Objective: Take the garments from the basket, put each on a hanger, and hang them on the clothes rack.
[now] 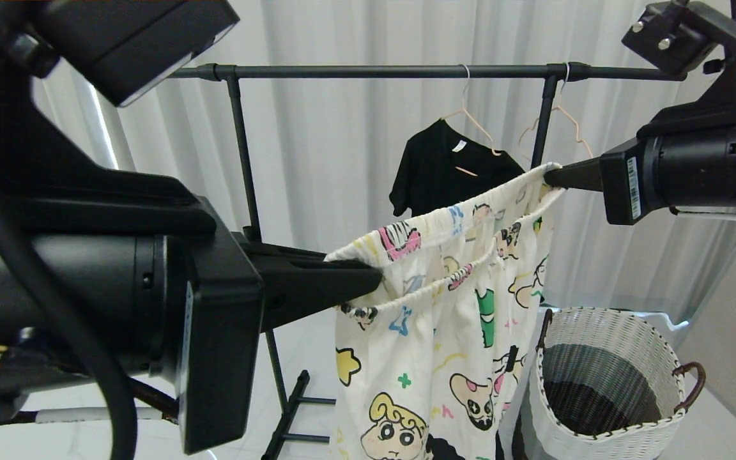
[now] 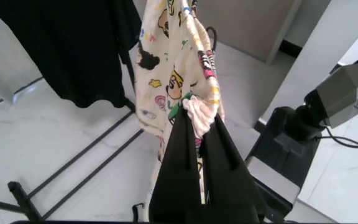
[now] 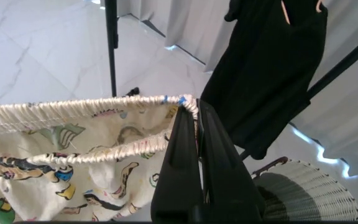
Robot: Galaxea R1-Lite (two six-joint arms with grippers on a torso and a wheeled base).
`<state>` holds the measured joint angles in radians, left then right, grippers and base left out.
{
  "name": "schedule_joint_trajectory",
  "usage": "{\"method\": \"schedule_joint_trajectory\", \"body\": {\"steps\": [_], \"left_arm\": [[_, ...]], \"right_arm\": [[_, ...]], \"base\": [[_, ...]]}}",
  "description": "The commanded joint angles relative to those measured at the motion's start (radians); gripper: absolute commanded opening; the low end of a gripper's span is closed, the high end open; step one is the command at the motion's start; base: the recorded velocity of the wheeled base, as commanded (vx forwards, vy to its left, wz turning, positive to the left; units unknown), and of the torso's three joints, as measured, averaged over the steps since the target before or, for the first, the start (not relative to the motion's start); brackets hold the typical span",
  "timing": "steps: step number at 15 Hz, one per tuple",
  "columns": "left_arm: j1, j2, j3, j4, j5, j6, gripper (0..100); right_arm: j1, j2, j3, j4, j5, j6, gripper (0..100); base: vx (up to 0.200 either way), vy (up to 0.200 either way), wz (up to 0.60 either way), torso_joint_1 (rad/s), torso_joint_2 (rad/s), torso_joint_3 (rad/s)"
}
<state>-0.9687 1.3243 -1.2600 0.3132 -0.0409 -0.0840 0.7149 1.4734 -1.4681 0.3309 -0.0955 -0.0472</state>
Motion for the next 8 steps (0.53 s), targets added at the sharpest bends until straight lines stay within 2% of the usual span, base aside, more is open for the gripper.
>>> {"method": "schedule_joint_trajectory", "body": {"steps": [1, 5, 8], "left_arm": [[0.012, 0.003, 0.001, 0.0, 0.003, 0.003, 0], [0.189, 0.079, -0.065, -0.006, -0.002, 0.056, 0], [0.231, 0.141, -0.141, -0.006, -0.002, 0.056, 0]], "right_arm": [[-0.02, -0.016, 0.005, 0.014, -0.001, -0.002, 0], [-0.061, -0.116, 0.011, 0.2, 0.031, -0.019, 0], [-0.06, -0.166, 0.006, 0.315, 0.068, -0.022, 0]], "base": [[0.0, 0.0, 0.0, 0.0, 0.0, 0.0], [0.0, 0.0, 0.0, 0.0, 0.0, 0.0], [0.0, 0.0, 0.0, 0.0, 0.0, 0.0]]}}
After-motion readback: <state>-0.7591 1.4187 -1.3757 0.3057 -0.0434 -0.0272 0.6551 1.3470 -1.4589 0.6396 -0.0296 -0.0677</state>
